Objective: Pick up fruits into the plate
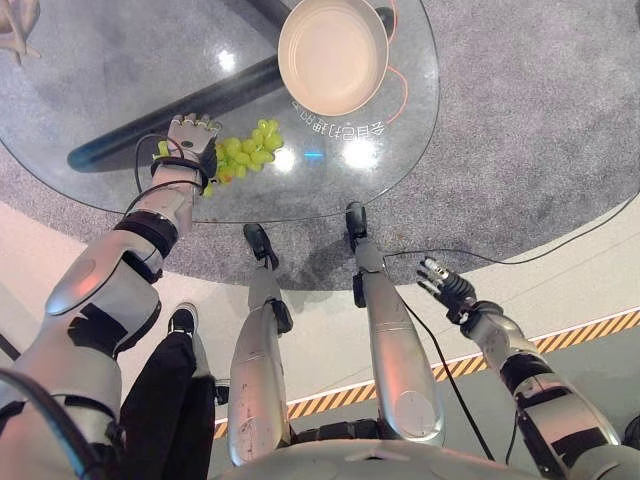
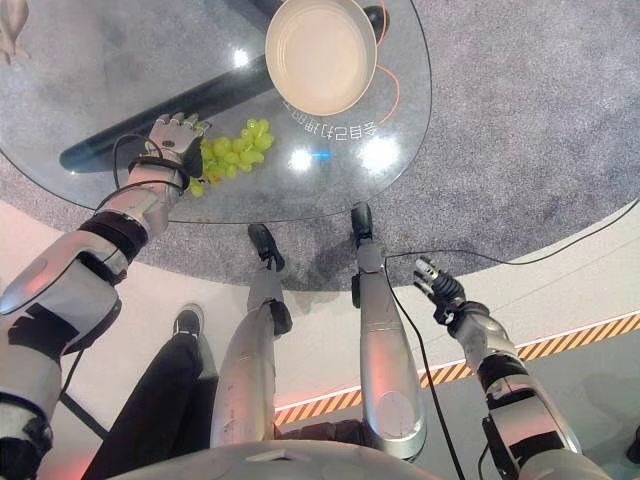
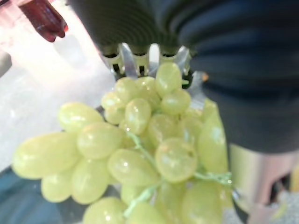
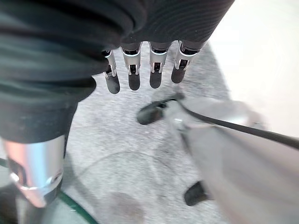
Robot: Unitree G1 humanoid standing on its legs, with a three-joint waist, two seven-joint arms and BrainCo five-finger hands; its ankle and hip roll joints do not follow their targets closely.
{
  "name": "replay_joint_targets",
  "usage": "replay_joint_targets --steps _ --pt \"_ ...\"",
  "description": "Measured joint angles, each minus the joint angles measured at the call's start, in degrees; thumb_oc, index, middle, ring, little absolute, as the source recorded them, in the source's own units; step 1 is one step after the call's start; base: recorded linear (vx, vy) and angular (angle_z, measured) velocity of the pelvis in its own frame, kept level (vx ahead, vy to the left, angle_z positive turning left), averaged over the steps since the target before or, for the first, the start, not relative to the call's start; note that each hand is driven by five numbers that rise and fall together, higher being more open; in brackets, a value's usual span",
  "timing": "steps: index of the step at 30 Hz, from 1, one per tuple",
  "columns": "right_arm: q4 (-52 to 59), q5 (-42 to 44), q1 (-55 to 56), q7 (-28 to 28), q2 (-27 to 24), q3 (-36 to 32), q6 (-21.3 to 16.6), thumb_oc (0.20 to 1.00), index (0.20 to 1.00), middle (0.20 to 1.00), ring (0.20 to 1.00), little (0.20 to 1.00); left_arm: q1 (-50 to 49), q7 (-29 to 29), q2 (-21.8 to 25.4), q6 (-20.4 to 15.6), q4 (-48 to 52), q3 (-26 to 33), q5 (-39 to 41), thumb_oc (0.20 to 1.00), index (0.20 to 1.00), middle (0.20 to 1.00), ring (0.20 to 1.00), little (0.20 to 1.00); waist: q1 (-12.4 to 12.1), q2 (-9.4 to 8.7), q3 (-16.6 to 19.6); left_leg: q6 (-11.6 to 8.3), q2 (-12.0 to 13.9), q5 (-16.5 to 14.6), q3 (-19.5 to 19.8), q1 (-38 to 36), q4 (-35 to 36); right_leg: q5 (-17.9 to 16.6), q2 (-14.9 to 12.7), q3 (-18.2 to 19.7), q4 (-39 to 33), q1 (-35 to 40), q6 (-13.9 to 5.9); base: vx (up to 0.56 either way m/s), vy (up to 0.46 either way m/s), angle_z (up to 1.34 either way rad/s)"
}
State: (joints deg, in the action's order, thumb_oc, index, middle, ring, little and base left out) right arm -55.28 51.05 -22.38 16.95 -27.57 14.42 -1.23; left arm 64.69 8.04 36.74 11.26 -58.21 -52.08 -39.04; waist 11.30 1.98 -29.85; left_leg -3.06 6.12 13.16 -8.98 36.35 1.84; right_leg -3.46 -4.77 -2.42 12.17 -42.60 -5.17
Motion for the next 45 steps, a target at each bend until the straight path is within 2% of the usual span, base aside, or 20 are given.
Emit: replay_joint_targets --steps 4,5,6,7,9,15,23,30,36,42,45 --pt "0.36 3.68 -0.69 0.92 0.46 0.03 0.58 1.000 1.000 1.000 1.000 1.000 0.32 -0.68 -0.04 1.15 0.08 -0.71 -3.94 1.000 1.000 1.000 1.000 1.000 -0.20 -2.17 1.18 0.05 -0.04 -0.14 0.60 0.80 -0.53 0.01 -0.12 -0.39 -0.21 -0.19 0.01 -0.02 -0.069 0.05" --pt "0.35 4.38 -0.69 0.94 0.78 0.01 0.95 1.000 1.000 1.000 1.000 1.000 0.40 -0.71 -0.04 1.30 0.08 -1.08 -4.82 0.548 0.548 0.548 0.548 0.548 -0.21 -2.75 1.52 0.06 -0.05 -0.14 0.72 1.00 -0.60 0.01 -0.15 -0.60 -0.25 -0.24 0.01 -0.01 -0.040 0.06" --pt "0.35 4.63 -0.69 0.95 0.98 0.01 1.18 1.000 1.000 1.000 1.000 1.000 0.43 -0.80 -0.04 1.36 0.08 -1.16 -5.46 0.316 0.316 0.316 0.316 0.316 -0.24 -3.11 1.73 0.06 -0.06 -0.14 0.76 1.09 -0.61 0.02 -0.18 -0.70 -0.26 -0.30 0.00 -0.01 -0.025 0.07" --pt "0.31 5.30 -0.69 1.02 1.71 -0.01 1.57 1.000 1.000 1.000 1.000 1.000 0.25 -0.82 -0.07 1.55 0.08 -1.52 -6.67 0.200 0.200 0.200 0.200 0.200 -0.38 -3.86 2.16 0.07 -0.10 -0.14 0.88 1.27 -0.65 0.03 -0.25 -0.93 -0.25 -0.35 -0.02 -0.01 -0.021 0.07" --pt "0.35 6.30 -0.69 1.35 2.61 -0.02 2.00 1.000 1.000 1.000 1.000 1.000 0.44 -0.71 -0.36 1.65 0.09 -2.27 -8.58 0.200 0.200 0.200 0.200 0.200 -0.60 -4.37 2.45 0.08 -0.23 -0.12 1.00 1.42 -0.65 0.06 -0.42 -1.13 -0.24 -0.35 -0.06 -0.01 -0.014 0.07" --pt "0.30 6.47 -0.71 2.74 4.33 -0.02 2.74 1.000 1.000 1.000 1.000 1.000 0.65 -0.44 -0.89 2.60 -1.16 -2.49 -12.67 0.200 0.200 0.200 0.200 0.200 -0.75 -4.44 2.49 0.08 -0.26 -0.13 0.99 1.51 -0.65 0.05 -0.44 -1.07 -0.52 -0.34 -0.09 0.00 0.000 0.01" --pt "0.00 8.51 -1.20 3.54 4.33 -0.07 2.68 1.000 1.000 1.000 1.000 1.000 0.48 0.74 -1.91 2.28 -3.37 -2.67 -12.69 0.200 0.200 0.200 0.200 0.200 -0.62 -4.44 2.49 0.31 -0.26 0.16 1.17 0.89 -0.63 -0.14 -0.38 -1.29 -1.17 0.73 -0.30 0.00 0.000 0.00" --pt "-0.19 8.54 -2.86 3.58 4.50 -0.06 2.81 1.000 1.000 1.000 1.000 1.000 -1.85 2.85 -3.04 2.16 -7.21 -2.55 -11.78 0.200 0.200 0.200 0.200 0.200 0.81 -4.66 2.41 0.11 -0.13 0.11 1.19 -1.80 -0.40 -0.36 -0.17 -1.34 -2.10 3.66 -0.03 0.00 0.000 0.00" --pt "-0.36 8.66 -2.85 3.58 6.53 -0.06 2.98 1.000 1.000 1.000 1.000 1.000 -4.72 5.34 -3.41 0.61 -9.55 -1.91 -2.71 0.200 0.200 0.200 0.200 0.200 1.22 -6.10 2.24 -0.28 0.03 -0.35 1.04 -6.15 0.09 -0.52 0.05 -1.39 -3.40 8.32 0.18 0.00 0.000 0.00" --pt "-0.59 8.66 -2.61 3.64 7.68 -0.11 3.64 1.000 1.000 1.000 1.000 1.000 -9.94 7.67 -3.09 -5.27 -9.96 2.72 9.00 0.200 0.200 0.200 0.200 0.200 -0.62 -6.36 2.10 -0.57 0.04 -0.57 0.71 -13.19 1.90 -0.53 0.21 -1.51 -5.64 15.47 0.19 0.02 0.036 -0.01" --pt "-0.46 8.66 -2.15 3.65 8.00 -0.65 3.62 1.000 1.000 1.000 1.000 1.000 -11.13 7.81 -1.96 -7.58 -8.40 4.53 12.42 0.200 0.200 0.200 0.200 0.200 -1.64 -6.34 2.09 -0.57 0.06 -0.55 0.71 -15.48 2.68 -0.69 0.31 -1.62 -6.85 18.02 0.14 0.04 0.048 0.02"
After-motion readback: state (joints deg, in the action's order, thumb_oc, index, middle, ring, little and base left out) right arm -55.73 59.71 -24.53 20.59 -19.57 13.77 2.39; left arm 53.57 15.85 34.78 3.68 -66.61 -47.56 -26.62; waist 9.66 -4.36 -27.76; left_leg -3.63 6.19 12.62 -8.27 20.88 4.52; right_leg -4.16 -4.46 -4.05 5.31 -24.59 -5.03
